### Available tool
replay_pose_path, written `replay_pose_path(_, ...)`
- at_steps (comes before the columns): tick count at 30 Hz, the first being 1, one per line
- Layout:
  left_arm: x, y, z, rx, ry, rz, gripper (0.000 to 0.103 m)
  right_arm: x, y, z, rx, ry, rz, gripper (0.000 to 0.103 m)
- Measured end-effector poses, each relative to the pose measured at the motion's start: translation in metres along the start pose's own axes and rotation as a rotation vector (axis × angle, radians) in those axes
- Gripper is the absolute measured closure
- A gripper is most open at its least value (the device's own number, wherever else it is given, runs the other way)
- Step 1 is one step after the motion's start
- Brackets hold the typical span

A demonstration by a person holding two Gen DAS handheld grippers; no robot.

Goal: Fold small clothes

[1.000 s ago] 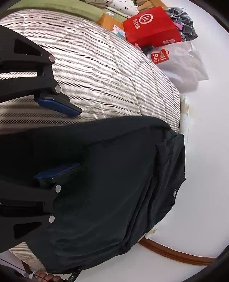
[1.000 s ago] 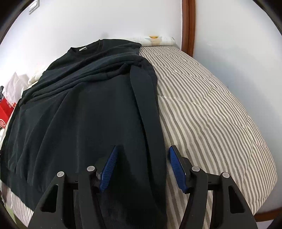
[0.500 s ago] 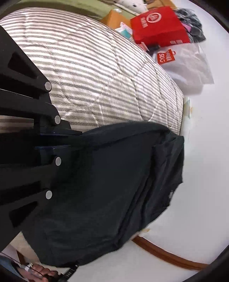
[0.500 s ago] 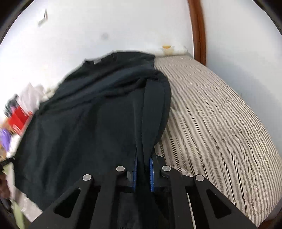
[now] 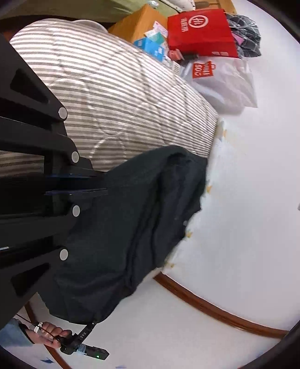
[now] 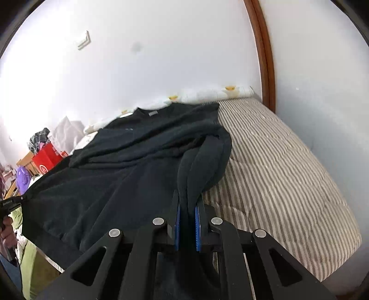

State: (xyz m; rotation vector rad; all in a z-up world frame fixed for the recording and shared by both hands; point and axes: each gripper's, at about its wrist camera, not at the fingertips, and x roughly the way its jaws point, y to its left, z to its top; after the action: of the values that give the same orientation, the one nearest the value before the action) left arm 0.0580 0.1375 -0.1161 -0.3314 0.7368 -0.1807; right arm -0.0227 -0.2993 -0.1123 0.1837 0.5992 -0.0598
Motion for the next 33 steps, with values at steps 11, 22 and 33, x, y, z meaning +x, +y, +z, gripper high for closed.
replay_pose_path(11,0.020,-0.011,0.085,-0.018,-0.136,-0.029,0.096,0.020,0.005,0.086,0.059,-0.068,0.041,0.093)
replay_pose_path(22,0.130,-0.006,0.158,-0.053,-0.080,0.106,0.095,0.122,0.005,0.152,0.117,-0.014,0.036,0.093)
replay_pose_path(33,0.220,0.020,0.157,-0.056,0.046,0.246,0.092,0.233,-0.019,0.151,0.160,0.118,-0.022,0.092)
